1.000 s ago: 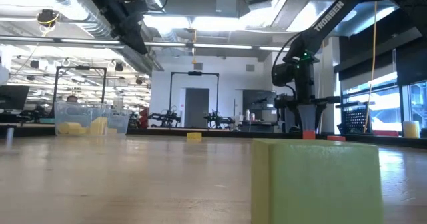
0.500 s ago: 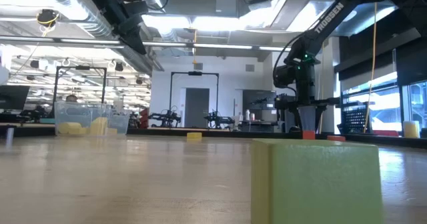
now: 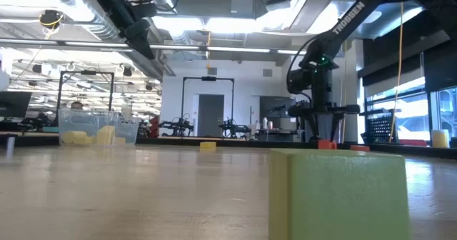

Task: Sort & place blocks by color
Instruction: Put the orange block into the white bin

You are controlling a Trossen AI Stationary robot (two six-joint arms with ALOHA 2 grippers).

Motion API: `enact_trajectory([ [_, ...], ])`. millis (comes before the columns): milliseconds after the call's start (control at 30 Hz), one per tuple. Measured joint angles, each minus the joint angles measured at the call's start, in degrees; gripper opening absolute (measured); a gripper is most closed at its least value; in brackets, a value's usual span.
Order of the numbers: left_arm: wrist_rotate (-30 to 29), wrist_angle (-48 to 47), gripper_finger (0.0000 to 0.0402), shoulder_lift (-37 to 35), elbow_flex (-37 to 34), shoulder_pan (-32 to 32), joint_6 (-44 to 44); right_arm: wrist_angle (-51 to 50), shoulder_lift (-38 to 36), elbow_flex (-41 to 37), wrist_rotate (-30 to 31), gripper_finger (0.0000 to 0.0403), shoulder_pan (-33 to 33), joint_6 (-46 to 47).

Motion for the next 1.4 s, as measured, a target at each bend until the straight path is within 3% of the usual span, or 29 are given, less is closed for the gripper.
enact_trajectory([
  [167, 0.1, 0.0, 0.0082, 0.0, 0.0, 0.5, 0.0, 0.2, 0.0, 0.0, 0.0, 0.0184, 1.2, -0.5],
  [467, 0.2, 0.0, 0.0082, 0.0, 0.0, 0.5, 2.8, 1.8, 0.0, 0.0, 6.5, 0.0184, 0.1, 14.4],
  [967, -0.2, 0.0, 0.0082, 0.0, 0.0, 0.5, 4.2, 4.4, 0.0, -0.1, 10.9, 0.0184, -0.2, 17.5],
  [1167, -0.2, 0.0, 0.0082, 0.0, 0.0, 0.5, 4.2, 1.7, 0.3, -0.2, 10.2, 0.0184, -0.9, 22.8],
  [1400, -0.2, 0.0, 0.0082, 0.0, 0.0, 0.5, 4.2, 0.9, 0.3, -0.2, 7.8, 0.0184, -1.0, 21.2],
])
